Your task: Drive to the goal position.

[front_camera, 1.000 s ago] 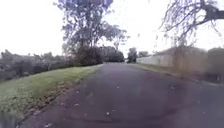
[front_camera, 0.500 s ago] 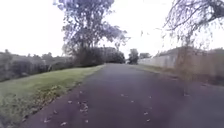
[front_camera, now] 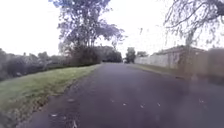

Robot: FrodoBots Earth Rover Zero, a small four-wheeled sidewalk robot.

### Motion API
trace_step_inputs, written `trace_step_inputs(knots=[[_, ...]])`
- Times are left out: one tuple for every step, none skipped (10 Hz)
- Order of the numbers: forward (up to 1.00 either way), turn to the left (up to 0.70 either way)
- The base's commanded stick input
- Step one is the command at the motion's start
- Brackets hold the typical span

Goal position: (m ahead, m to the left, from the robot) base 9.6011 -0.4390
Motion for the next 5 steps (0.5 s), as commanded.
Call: trace_step_inputs(knots=[[0.85,0.00],[0.85,0.00],[0.85,0.00],[0.85,0.00],[0.85,0.00]])
